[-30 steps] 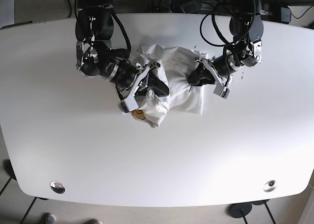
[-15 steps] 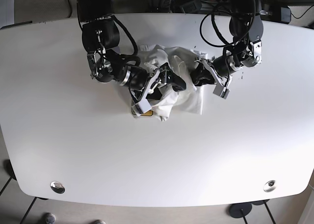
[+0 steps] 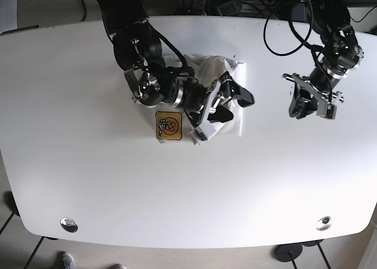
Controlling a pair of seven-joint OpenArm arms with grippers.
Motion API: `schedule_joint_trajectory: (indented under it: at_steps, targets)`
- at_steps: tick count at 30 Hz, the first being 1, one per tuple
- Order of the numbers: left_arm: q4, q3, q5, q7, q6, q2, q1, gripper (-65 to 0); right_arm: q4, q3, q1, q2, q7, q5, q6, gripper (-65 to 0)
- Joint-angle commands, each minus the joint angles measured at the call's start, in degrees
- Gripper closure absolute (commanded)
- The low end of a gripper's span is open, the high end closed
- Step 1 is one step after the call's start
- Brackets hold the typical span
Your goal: Fold the T-shirt properly
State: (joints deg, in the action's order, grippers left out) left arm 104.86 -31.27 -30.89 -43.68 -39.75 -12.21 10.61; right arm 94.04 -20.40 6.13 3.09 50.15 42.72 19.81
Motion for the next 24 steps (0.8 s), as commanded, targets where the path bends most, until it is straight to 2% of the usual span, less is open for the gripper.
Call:
schedule_joint_trajectory:
  at_steps: [1, 4, 9, 10, 12, 16, 21, 24]
  targets:
    - [1.1, -1.7, -1.3, 1.5, -0.3, -3.3, 0.9, -9.3, 1.6, 0.0, 1.6, 0.6, -1.1, 1.7, 0.01, -47.4]
    - [1.0, -2.0, -1.2, 1.5, -0.3, -5.9, 2.0, -9.3, 5.4, 0.3, 1.2, -0.2, -1.1, 1.6, 0.01, -47.4]
    - [-0.8, -1.9, -1.2, 1.5, -0.3, -5.9, 2.4, -9.3, 13.1, 0.5, -1.1, -5.2, -1.1, 1.5, -0.25, -47.4]
    - [-0.5, -0.6, -1.2, 1.5, -0.3, -5.9, 3.1, -9.3, 14.0, 1.5, -2.0, -6.9, -1.1, 1.6, -0.25, -47.4]
    - [-0.4, 2.0, -1.2, 1.6, -0.3, -5.9, 3.2, -9.3, 13.9, 3.4, -4.1, -7.9, -1.1, 1.5, -0.25, -47.2]
    - [-0.5, 3.2, -1.2, 1.6, -0.3, -5.3, 3.3, -9.3, 11.5, 7.8, -6.3, -8.0, -1.1, 1.2, 0.1, -47.2]
    - [-0.4, 3.1, -1.3, 1.8, -0.3, -4.3, 4.5, -9.3, 1.0, 7.6, -1.8, -8.2, -1.1, 1.2, 0.1, -47.2]
    - [-0.4, 3.0, -1.3, 1.8, -0.3, -4.2, 4.6, -9.3, -4.5, 5.6, 1.6, -6.2, -2.7, 1.2, 0.19, -47.2]
